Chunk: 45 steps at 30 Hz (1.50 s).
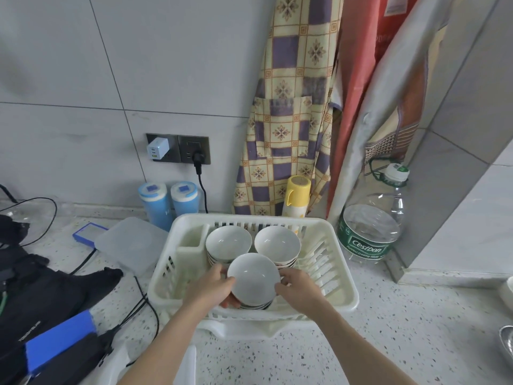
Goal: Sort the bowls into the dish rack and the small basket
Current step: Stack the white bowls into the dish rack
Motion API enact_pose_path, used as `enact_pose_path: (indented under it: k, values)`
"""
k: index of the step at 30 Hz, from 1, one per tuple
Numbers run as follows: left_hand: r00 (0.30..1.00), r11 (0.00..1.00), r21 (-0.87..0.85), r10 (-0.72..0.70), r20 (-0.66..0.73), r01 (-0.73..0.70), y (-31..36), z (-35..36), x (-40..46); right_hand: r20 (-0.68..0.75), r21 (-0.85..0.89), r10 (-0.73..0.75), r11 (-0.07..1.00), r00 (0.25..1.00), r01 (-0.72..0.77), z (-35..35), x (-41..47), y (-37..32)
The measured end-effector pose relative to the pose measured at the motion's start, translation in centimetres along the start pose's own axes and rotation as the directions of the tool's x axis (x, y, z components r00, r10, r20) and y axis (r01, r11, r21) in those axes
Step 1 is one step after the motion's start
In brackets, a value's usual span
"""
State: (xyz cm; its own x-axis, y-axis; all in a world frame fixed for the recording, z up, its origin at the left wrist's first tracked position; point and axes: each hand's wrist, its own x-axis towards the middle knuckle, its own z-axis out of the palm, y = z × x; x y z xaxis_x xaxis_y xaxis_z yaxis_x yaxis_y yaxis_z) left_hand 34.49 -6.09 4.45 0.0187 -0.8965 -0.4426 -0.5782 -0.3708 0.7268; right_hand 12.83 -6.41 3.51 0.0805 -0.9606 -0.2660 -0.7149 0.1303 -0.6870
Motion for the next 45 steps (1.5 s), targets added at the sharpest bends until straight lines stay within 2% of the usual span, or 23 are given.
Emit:
enact_pose_path:
  k: [5, 9, 19, 26, 30, 35, 45]
  values:
    - [1.0, 1.0, 0.005, -0.027, -0.01, 0.027, 0.2, 0.0, 0.0, -0.03, 0.022, -0.002, 1.0, 1.0, 0.003, 0.3, 0.0, 0.3]
    - [0.995, 0.991, 0.127, -0.036, -0.093, 0.048, 0.2, 0.0, -0.2, -0.032, 0.031, -0.002, 1.0, 0.999, 0.003, 0.4, 0.1, 0.4]
    - [0.99, 0.983, 0.155, -0.078, -0.12, 0.097, 0.3, 0.3, 0.1, -0.027, -0.022, 0.038, 0.999, 0.999, -0.038, 0.6, 0.6, 0.3]
    - [0.986, 0.967, 0.244, -0.039, -0.16, 0.077, 0.0, 0.6, 0.6, -0.027, -0.057, 0.009, 0.998, 1.0, -0.011, 0.6, 0.4, 0.2]
    - [0.973, 0.951, 0.297, -0.017, -0.229, 0.086, -0.5, 0.9, 1.2, -0.051, -0.04, -0.001, 0.999, 0.999, -0.001, 0.5, 0.1, 0.2]
    - [0.971, 0.935, 0.341, -0.018, -0.238, 0.101, -0.8, 1.1, 2.0, -0.088, 0.017, 0.028, 0.999, 0.996, -0.027, 0.5, 0.1, 0.2]
    - [0.968, 0.917, 0.393, 0.031, -0.25, 0.072, -1.0, 1.2, 2.4, -0.059, 0.052, 0.009, 0.999, 0.998, -0.006, 0.2, 0.0, 0.4]
